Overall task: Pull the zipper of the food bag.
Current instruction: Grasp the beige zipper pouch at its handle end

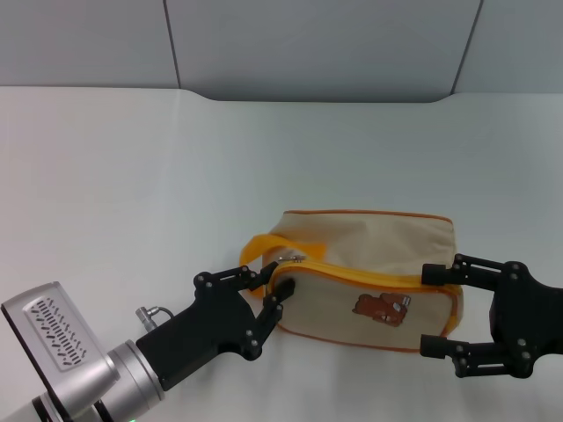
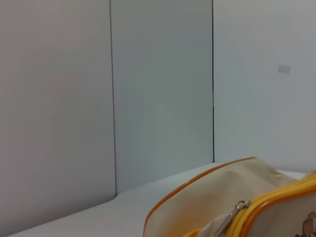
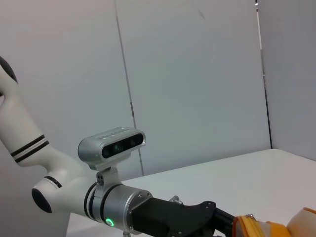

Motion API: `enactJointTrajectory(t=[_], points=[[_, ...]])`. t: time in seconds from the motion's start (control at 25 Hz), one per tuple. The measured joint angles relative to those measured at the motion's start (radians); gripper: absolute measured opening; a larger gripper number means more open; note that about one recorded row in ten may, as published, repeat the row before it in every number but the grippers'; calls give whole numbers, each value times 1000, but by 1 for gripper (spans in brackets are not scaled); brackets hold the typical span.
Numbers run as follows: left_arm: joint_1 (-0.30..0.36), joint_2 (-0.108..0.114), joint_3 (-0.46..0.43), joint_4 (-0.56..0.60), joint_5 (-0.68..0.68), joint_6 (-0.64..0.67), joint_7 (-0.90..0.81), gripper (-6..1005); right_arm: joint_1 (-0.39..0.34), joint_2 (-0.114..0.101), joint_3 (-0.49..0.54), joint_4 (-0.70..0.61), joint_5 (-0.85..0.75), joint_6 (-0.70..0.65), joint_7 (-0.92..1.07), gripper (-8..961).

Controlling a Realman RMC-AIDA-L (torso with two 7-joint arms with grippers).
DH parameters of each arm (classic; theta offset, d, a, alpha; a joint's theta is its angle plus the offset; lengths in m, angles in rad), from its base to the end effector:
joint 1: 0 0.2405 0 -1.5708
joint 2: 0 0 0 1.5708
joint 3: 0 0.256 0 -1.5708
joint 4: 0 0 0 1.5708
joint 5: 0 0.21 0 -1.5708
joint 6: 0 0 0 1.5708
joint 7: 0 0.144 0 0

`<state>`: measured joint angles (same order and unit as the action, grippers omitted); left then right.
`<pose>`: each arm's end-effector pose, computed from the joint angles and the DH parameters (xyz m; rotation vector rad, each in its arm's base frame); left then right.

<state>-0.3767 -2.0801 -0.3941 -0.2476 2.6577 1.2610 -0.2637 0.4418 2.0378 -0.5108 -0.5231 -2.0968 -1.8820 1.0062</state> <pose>-0.2722 0.2453 -0.1135 -2.3641 -0.3267 -0.8568 0.2860 0.2623 0.0114 -2.8120 0.3136 0.9416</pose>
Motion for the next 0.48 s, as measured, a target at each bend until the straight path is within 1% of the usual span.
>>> enactJointTrajectory(t=[0.48], points=[[-5, 0, 0, -9, 1, 1, 6, 181, -6, 3, 3, 7, 3, -1, -25, 846]])
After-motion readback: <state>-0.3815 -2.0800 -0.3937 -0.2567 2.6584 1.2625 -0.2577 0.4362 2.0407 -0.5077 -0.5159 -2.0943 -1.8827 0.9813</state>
